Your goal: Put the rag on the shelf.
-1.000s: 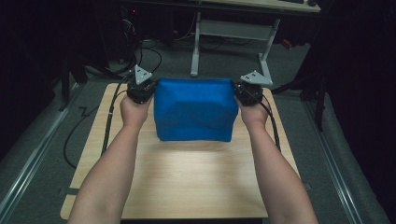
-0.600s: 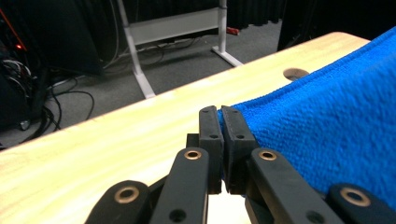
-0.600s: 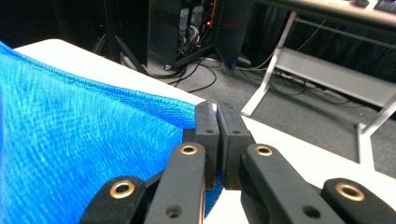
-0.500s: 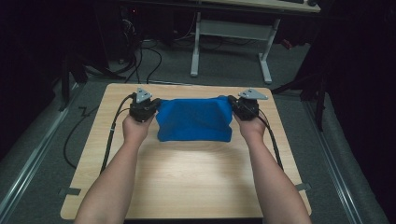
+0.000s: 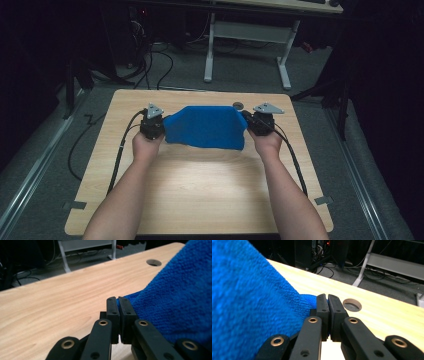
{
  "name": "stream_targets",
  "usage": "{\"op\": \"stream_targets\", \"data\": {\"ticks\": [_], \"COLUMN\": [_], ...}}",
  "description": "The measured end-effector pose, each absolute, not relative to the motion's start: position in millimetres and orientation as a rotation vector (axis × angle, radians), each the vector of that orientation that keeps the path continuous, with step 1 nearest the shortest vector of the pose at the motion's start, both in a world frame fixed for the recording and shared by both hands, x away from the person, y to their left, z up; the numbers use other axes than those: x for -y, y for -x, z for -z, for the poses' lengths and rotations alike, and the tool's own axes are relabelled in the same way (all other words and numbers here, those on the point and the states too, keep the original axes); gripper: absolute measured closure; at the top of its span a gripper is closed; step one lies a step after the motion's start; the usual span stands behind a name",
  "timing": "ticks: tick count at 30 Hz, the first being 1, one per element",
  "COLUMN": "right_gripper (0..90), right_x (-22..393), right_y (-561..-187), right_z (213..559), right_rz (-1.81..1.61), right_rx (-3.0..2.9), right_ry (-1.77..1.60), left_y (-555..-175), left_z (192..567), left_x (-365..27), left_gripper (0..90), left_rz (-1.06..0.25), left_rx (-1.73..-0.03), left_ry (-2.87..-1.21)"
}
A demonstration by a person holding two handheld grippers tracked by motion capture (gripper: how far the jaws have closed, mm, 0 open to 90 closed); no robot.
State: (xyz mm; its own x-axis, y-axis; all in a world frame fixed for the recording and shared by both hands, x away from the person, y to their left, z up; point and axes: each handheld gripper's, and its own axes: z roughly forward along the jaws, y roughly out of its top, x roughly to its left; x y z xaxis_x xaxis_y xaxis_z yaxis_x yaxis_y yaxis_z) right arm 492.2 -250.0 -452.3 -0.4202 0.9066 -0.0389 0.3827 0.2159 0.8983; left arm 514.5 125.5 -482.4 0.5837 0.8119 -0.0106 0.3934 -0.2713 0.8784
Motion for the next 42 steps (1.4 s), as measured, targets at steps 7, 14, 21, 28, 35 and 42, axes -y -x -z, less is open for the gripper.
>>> {"op": "stream_targets", "data": {"ticks": [7, 14, 21, 28, 35, 42], "right_gripper": [88.4, 88.1, 87.2, 79.4, 75.4, 71.7], "right_x": [251.6, 250.0, 253.3, 256.7, 262.2, 269.2], "right_y": [-490.7, -489.6, -487.4, -486.5, -484.0, -479.8], "right_z": [467.7, 476.1, 481.5, 474.9, 466.8, 456.6], "right_rz": [-1.151, -1.139, -1.158, -1.160, -1.172, -1.173], "right_rx": [-1.936, -1.950, -1.936, -1.915, -1.885, -1.852], "right_ry": [-1.218, -1.230, -1.257, -1.261, -1.267, -1.269], "left_y": [-510.6, -504.7, -502.5, -503.2, -500.4, -495.8], "left_z": [493.0, 501.1, 503.2, 500.7, 492.7, 485.1], "left_x": [-125.9, -128.3, -126.3, -130.5, -133.2, -142.4], "left_gripper": [88.1, 87.6, 86.8, 75.1, 66.9, 61.3], "left_rz": [-0.547, -0.526, -0.516, -0.516, -0.533, -0.548], "left_rx": [-0.982, -0.987, -0.989, -1.019, -1.040, -1.062], "left_ry": [-1.892, -1.879, -1.885, -1.873, -1.845, -1.821]}}
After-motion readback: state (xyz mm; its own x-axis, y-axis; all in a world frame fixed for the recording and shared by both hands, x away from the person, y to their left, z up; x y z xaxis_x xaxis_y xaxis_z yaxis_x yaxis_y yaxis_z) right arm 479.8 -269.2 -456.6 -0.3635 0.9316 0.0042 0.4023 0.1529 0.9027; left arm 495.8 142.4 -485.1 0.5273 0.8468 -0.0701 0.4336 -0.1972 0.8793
